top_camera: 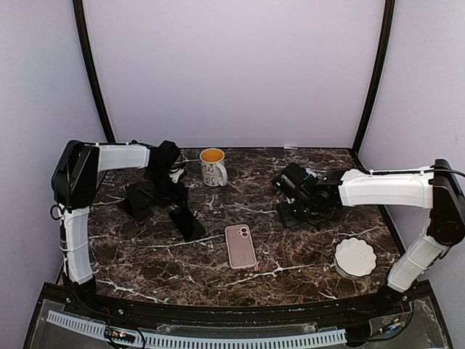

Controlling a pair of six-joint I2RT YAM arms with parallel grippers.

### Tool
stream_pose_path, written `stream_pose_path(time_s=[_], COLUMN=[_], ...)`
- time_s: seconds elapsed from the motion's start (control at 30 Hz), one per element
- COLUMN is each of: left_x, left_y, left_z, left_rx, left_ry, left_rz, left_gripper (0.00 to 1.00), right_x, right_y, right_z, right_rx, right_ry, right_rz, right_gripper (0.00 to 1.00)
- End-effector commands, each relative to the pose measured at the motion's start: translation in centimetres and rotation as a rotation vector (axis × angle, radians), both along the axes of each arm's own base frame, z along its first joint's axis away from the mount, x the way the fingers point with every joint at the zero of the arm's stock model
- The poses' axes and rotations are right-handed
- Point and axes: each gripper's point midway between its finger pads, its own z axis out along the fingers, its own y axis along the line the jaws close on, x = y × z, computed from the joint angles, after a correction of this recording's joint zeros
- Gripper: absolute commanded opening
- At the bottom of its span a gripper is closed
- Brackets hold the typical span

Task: Put the phone into the phone case
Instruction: Move the phone to the center of the board.

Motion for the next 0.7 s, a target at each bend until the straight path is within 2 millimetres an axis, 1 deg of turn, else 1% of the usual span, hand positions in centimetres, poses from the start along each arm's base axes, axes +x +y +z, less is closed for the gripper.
stream_pose_path(time_s=[0.0,0.03,0.07,0.1,0.13,0.17,0.27,0.3,0.33,0.37,0.4,0.43,0.47,0.5,0.53,0.57,0.63,0.67], left_x=[-1.3,-2.0,-2.2,-3.0,-3.2,-4.0,-5.1,-6.1,-6.8,-7.0,-7.6,-7.8,-8.3,-8.3,-8.8,-8.8,-9.6,-10.3], left_y=[0.1,0.4,0.4,0.4,0.3,0.1,-0.1,-0.1,0.0,-0.1,-0.1,-0.5,-0.9,-1.2,-1.6,-1.9,-2.7,-3.3], left_z=[0.0,-0.5,-0.7,-1.0,-1.0,-1.1,-1.0,-0.9,-1.3,-0.7,-1.0,-0.2,-0.3,0.3,0.3,0.7,1.0,1.1], left_rx=[-0.058,-0.054,-0.056,-0.069,-0.081,-0.101,-0.14,-0.155,-0.16,-0.18,-0.187,-0.213,-0.226,-0.238,-0.237,-0.242,-0.235,-0.236], left_ry=[0.056,0.077,0.083,0.104,0.107,0.127,0.14,0.154,0.164,0.154,0.157,0.144,0.142,0.121,0.119,0.099,0.087,0.087], left_rz=[0.016,0.024,0.028,0.035,0.039,0.046,0.062,0.066,0.068,0.069,0.069,0.061,0.045,0.032,0.008,-0.007,-0.048,-0.075], left_gripper=[0.69,0.69,0.68,0.67,0.67,0.65,0.64,0.64,0.63,0.63,0.63,0.63,0.62,0.62,0.62,0.62,0.62,0.62], right_x=[-0.2,-0.3,-0.3,-0.3,-0.3,-0.3,-0.3,-0.3,-0.3,-0.3,-0.3,-0.4,-0.4,-0.3,-0.3,-0.3,-0.3,-0.4], right_y=[-0.4,-0.5,-0.5,-0.6,-0.6,-0.6,-0.6,-0.6,-0.5,-0.5,-0.6,-0.6,-0.5,-0.5,-0.5,-0.4,-0.3,-0.3], right_z=[0.4,0.4,0.4,0.4,0.4,0.4,0.5,0.5,0.5,0.5,0.5,0.5,0.4,0.4,0.4,0.4,0.5,0.5], right_rx=[-0.006,-0.006,-0.007,-0.009,-0.01,-0.011,-0.011,-0.007,-0.005,-0.005,-0.004,-0.002,-0.003,-0.003,-0.002,-0.001,0.008,0.009], right_ry=[-0.017,-0.018,-0.018,-0.018,-0.019,-0.019,-0.018,-0.019,-0.018,-0.017,-0.016,-0.016,-0.014,-0.014,-0.012,-0.012,-0.012,-0.011], right_rz=[-0.006,-0.009,-0.009,-0.01,-0.01,-0.011,-0.013,-0.015,-0.017,-0.015,-0.016,-0.017,-0.016,-0.015,-0.017,-0.018,-0.02,-0.021], right_gripper=[0.63,0.64,0.64,0.64,0.64,0.64,0.64,0.63,0.64,0.64,0.63,0.63,0.64,0.64,0.64,0.64,0.64,0.63])
